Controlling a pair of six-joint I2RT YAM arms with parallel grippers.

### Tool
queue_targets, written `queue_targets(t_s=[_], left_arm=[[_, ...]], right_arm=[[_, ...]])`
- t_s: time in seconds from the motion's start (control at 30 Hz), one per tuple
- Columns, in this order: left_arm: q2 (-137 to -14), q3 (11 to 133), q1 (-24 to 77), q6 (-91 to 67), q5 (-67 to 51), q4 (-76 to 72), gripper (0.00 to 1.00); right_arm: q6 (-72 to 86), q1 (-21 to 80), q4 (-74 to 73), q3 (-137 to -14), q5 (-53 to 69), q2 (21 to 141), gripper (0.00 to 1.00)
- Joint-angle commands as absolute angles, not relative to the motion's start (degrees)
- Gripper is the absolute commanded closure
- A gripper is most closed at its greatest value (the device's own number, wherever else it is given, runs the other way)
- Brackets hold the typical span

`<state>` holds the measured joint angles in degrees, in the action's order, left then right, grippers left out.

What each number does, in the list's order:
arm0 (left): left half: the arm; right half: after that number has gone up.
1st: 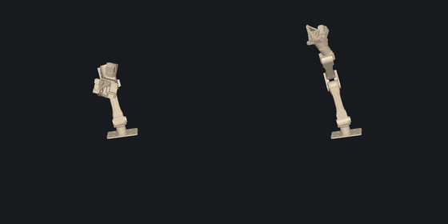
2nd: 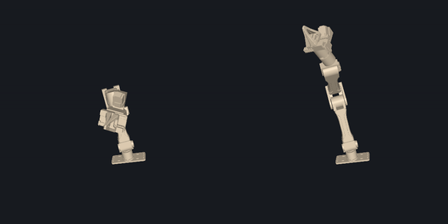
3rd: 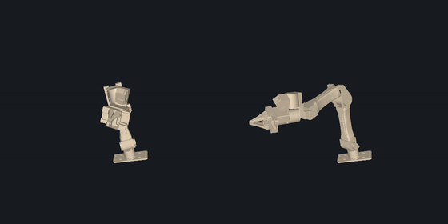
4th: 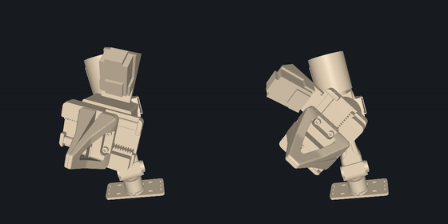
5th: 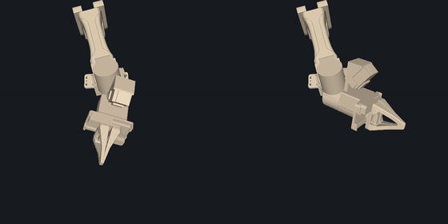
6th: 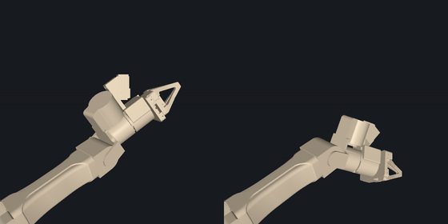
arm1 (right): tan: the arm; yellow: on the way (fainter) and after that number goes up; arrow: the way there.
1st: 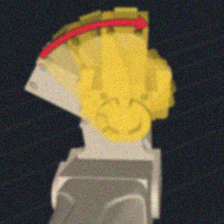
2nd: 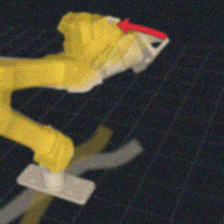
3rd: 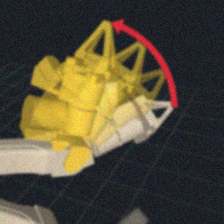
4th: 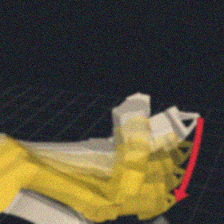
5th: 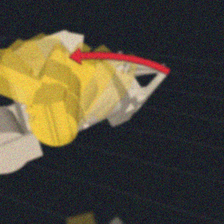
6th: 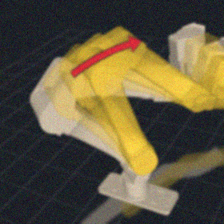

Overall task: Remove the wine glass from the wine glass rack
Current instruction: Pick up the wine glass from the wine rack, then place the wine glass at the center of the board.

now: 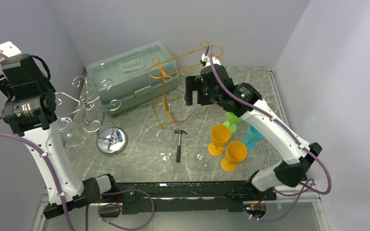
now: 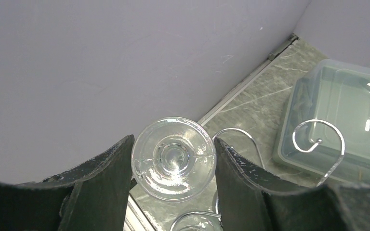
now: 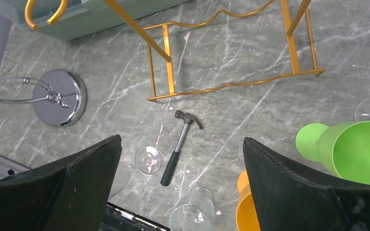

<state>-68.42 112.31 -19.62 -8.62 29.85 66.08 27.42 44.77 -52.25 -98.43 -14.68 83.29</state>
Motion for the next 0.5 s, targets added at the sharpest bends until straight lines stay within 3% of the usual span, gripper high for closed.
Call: queue_targets(t_s=[0.0,0.47], left_arm=[[-69.3,117.6,-19.0,-8.0,27.9,63.5,0.73],[-73.8,125.6,-17.1,-7.7,21.5,63.5,0.72]], right_arm=[[26.8,45.1,-50.8,-101.0,-15.2,83.3,0.01],[27.1,45.1,-49.7,-100.6,-15.5,83.3,0.01]])
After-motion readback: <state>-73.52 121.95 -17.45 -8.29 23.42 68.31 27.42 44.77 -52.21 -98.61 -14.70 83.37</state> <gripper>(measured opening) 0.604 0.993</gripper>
